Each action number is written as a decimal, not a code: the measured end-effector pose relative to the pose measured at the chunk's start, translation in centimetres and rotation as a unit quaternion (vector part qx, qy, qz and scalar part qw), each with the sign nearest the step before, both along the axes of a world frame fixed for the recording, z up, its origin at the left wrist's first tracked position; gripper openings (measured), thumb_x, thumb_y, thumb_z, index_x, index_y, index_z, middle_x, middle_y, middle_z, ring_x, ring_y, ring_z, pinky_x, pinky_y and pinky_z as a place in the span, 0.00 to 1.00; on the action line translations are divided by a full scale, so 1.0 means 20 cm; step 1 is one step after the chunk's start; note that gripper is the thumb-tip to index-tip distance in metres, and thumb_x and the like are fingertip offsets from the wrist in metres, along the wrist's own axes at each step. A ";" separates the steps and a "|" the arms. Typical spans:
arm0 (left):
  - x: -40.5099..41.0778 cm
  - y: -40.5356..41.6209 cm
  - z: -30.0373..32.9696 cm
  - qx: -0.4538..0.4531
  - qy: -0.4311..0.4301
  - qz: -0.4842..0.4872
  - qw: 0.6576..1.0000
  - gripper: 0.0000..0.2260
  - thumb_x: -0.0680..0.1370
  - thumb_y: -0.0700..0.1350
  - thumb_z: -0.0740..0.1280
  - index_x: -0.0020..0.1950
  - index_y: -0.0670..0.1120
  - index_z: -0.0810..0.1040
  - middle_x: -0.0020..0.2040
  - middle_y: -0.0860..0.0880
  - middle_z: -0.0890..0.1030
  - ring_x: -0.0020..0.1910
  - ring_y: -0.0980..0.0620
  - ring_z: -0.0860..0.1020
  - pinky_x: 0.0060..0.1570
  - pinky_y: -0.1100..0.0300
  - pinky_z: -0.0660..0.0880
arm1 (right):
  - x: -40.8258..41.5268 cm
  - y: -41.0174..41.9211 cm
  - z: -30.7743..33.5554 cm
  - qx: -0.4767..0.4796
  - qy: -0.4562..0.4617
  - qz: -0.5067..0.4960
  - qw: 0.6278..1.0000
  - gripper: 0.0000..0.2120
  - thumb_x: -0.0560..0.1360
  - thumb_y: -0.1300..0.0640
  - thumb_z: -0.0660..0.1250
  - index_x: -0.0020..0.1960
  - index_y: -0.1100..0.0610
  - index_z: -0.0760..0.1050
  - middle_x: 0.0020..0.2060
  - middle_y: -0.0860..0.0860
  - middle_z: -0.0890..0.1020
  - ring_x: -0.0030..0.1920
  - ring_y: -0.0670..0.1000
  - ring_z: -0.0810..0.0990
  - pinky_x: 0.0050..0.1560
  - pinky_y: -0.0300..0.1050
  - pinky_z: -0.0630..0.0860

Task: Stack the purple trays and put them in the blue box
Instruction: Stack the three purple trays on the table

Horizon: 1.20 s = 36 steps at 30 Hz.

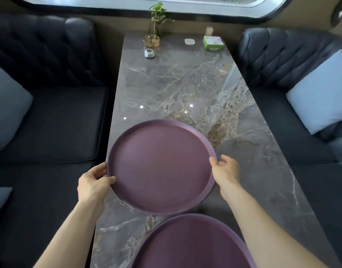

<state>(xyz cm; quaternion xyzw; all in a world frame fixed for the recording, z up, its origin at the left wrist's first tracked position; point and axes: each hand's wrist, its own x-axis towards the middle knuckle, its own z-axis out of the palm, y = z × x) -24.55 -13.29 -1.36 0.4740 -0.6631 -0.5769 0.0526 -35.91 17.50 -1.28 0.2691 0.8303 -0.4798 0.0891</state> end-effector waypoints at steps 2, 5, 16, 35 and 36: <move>0.09 0.04 0.08 0.013 0.026 -0.023 0.999 0.27 0.66 0.27 0.70 0.61 0.48 0.83 0.50 0.51 0.86 0.51 0.52 0.83 0.55 0.55 0.77 | 0.13 0.09 0.07 0.057 0.037 -0.003 0.998 0.20 0.74 0.50 0.71 0.63 0.56 0.78 0.53 0.54 0.84 0.57 0.57 0.81 0.62 0.53 0.75; 0.26 0.13 0.15 0.027 0.043 -0.045 0.998 0.28 0.65 0.25 0.68 0.58 0.48 0.83 0.49 0.50 0.86 0.48 0.51 0.83 0.46 0.59 0.77 | 0.38 0.25 0.15 0.115 0.082 -0.009 0.990 0.05 0.72 0.52 0.73 0.47 0.49 0.80 0.35 0.47 0.81 0.45 0.58 0.83 0.50 0.52 0.78; 0.89 0.46 0.08 -0.137 -0.056 -0.172 0.974 0.13 0.65 0.44 0.79 0.43 0.56 0.80 0.34 0.58 0.84 0.38 0.56 0.82 0.44 0.52 0.77 | 1.35 0.61 0.04 0.220 0.065 -0.067 0.971 0.11 0.69 0.58 0.77 0.36 0.49 0.75 0.29 0.48 0.78 0.34 0.57 0.75 0.37 0.46 0.69; 1.15 0.57 -0.02 -0.250 -0.148 -0.244 0.925 0.11 0.66 0.50 0.76 0.42 0.61 0.77 0.35 0.62 0.82 0.42 0.50 0.80 0.41 0.56 0.73 | 1.68 0.66 -0.13 0.224 -0.044 -0.108 0.968 0.04 0.67 0.58 0.78 0.40 0.54 0.84 0.40 0.53 0.87 0.45 0.60 0.83 0.44 0.50 0.79; 1.14 0.57 -0.03 -0.258 -0.147 -0.243 0.923 0.09 0.68 0.51 0.75 0.44 0.60 0.78 0.38 0.60 0.84 0.44 0.48 0.82 0.42 0.56 0.74 | 1.68 0.66 -0.13 0.223 -0.045 -0.107 0.968 0.04 0.67 0.58 0.78 0.39 0.54 0.84 0.40 0.54 0.87 0.46 0.60 0.83 0.44 0.50 0.79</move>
